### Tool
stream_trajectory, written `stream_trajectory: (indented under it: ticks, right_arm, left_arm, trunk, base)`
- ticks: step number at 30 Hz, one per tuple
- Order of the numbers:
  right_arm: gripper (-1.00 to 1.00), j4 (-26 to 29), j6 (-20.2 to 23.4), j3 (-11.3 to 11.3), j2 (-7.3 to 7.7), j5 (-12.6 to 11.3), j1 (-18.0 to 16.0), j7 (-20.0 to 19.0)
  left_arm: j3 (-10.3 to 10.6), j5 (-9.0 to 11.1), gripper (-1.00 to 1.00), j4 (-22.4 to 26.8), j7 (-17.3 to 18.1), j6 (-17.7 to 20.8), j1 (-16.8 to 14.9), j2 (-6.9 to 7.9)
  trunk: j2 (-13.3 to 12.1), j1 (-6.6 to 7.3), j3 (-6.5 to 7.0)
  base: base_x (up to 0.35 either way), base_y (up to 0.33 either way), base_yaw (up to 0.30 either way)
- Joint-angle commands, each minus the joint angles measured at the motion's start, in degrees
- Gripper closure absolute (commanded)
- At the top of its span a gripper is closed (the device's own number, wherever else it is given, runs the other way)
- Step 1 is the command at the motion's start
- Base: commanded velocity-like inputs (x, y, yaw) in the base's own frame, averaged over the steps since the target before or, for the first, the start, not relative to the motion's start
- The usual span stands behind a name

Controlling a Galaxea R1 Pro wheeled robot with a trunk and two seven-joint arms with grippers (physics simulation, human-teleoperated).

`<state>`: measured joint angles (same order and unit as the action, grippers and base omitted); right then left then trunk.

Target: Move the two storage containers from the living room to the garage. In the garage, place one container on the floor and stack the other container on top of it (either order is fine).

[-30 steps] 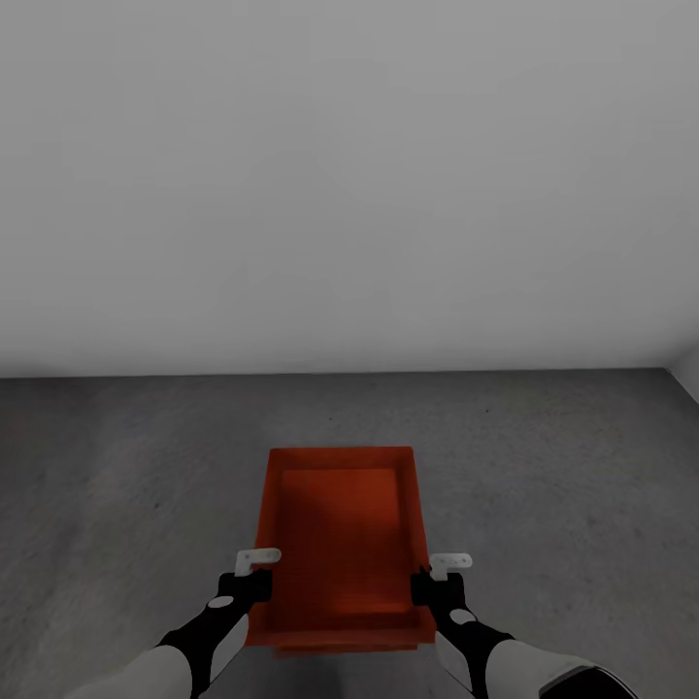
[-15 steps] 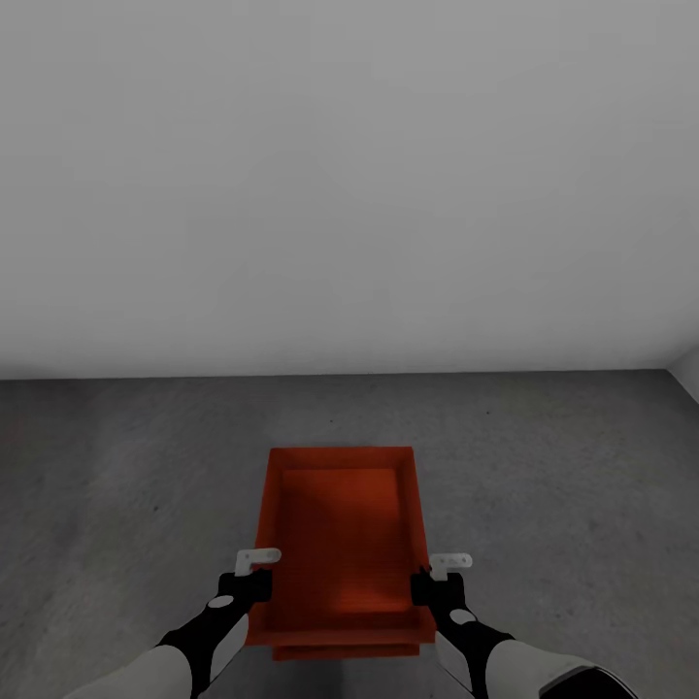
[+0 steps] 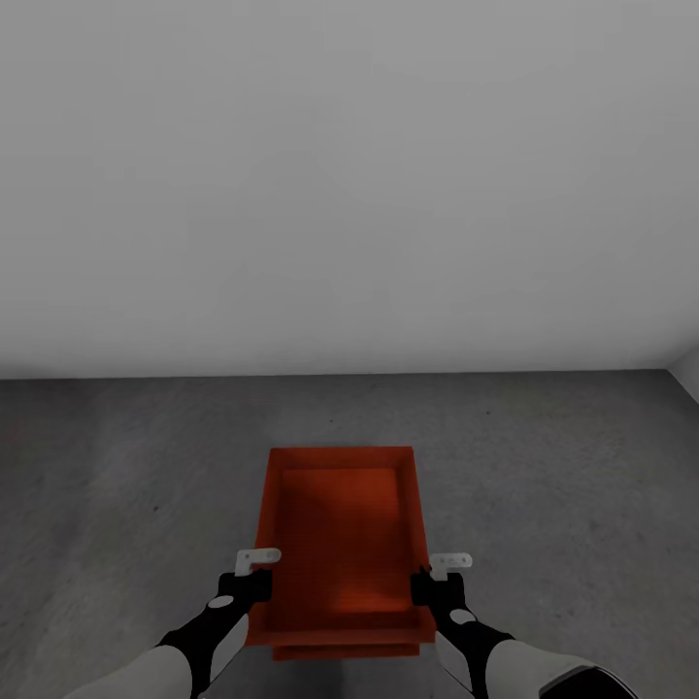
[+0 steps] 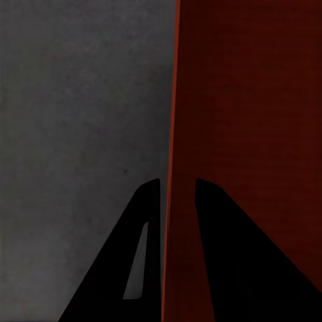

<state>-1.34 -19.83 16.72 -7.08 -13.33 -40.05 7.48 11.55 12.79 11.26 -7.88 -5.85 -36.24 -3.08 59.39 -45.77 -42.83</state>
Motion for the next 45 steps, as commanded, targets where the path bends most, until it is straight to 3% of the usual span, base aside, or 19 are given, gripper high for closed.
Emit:
stream_trajectory:
  ticks: [1,10,45]
  right_arm:
    - [1.0,-0.2,-0.1,-1.4,-0.03,0.0,0.0,0.0]
    - [1.0,-0.2,-0.2,-1.4,-0.03,0.0,0.0,0.0]
    - [1.0,-0.2,-0.2,-1.4,-0.03,0.0,0.0,0.0]
  left_arm:
    - [-0.8,-0.2,1.0,0.1,-1.2,-1.4,-0.1,1.76]
    - [-0.9,-0.2,1.0,0.1,-1.2,-1.4,-0.1,1.76]
    - [-0.8,-0.2,1.0,0.0,-1.2,-1.5,-0.1,1.84]
  trunk:
    - [0.0,0.0,-0.04]
    - [0.0,0.0,-0.04]
    - [0.0,0.0,-0.04]
  base:
    - [0.0,0.0,0.029]
    - [0.0,0.0,0.134]
    - [-0.015,-0.039,0.002]
